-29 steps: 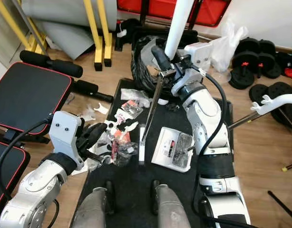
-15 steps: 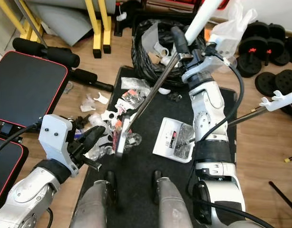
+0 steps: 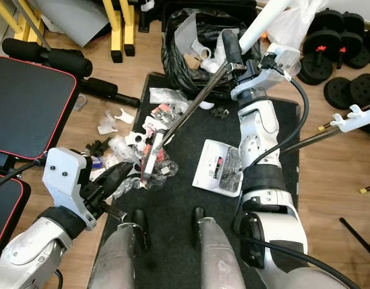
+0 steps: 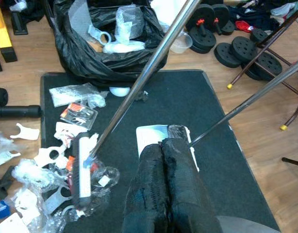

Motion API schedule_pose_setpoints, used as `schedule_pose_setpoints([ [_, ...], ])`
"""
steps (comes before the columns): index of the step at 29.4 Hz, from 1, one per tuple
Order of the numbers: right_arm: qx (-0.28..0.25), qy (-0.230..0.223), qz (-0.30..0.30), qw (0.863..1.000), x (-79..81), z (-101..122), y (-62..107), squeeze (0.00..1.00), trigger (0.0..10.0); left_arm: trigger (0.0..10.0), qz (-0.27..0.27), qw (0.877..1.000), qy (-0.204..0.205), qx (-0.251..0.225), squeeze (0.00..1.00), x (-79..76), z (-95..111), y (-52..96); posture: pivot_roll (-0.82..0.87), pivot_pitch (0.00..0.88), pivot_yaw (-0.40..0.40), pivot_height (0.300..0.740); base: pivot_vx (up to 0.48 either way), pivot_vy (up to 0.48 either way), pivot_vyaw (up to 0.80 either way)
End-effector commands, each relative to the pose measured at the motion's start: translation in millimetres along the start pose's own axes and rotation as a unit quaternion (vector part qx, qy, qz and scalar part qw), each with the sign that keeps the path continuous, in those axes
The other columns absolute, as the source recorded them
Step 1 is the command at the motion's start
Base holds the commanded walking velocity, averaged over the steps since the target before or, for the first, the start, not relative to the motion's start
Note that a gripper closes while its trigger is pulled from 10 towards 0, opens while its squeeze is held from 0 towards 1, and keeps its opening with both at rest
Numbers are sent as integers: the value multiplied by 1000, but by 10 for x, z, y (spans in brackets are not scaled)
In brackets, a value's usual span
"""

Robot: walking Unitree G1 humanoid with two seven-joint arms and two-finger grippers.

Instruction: Sweep floor

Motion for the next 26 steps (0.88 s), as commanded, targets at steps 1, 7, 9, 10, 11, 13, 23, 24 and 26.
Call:
schedule_pose_setpoints([
  [1, -18, -7, -5, 1000, -41, 39, 27, 0, 10000, 10000, -11, 1000, 13, 16, 0, -56, -63, 32, -118, 533, -164, 740, 0, 0, 0],
  [7, 39, 69, 43, 996, 94, -245, 92, 0, 10000, 10000, -10, 1000, 16, 16, 0, -73, -32, 71, -120, 554, -171, 740, 0, 0, 0],
  [9, 65, 107, 58, 990, 104, -352, 149, 0, 10000, 10000, -9, 1000, 17, 16, 0, -74, -28, 80, -120, 554, -170, 740, 0, 0, 0],
  [10, 78, 129, 66, 986, 91, -413, 187, 0, 10000, 10000, -9, 1000, 18, 17, 0, -73, -25, 86, -119, 555, -170, 740, 0, 0, 0],
  [11, 78, 129, 66, 986, 91, -413, 187, 0, 10000, 10000, -9, 1000, 18, 17, 0, -73, -25, 86, -119, 555, -170, 740, 0, 0, 0],
  [13, 83, 137, 66, 985, 74, -436, 204, 0, 10000, 10000, -9, 1000, 18, 18, 0, -72, -24, 89, -119, 555, -170, 740, 0, 0, 0],
  [23, 84, 195, 83, 974, 17, -340, 156, 0, 10000, 10000, -8, 1000, 21, 18, 0, -70, -24, 59, -124, 545, -170, 740, 0, 0, 0],
  [24, 80, 206, 89, 971, 22, -295, 127, 0, 10000, 10000, -8, 1000, 22, 17, 0, -68, -24, 49, -125, 544, -170, 740, 0, 0, 0],
  [26, 77, 213, 94, 969, 33, -251, 96, 0, 10000, 10000, -7, 1000, 22, 17, 0, -67, -25, 41, -126, 541, -171, 740, 0, 0, 0],
])
Point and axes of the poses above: a point about 5 cm out from each wrist's last joint towards the gripper, its own y axis pointing back from the gripper into the wrist, its own z axis along the axis of the wrist's last joint, x = y × z, the point moved 5 cm from there along -y, pointing out of the wrist towards the gripper, and after that the axes turned 3 degrees about y, right-handed, at the moved point
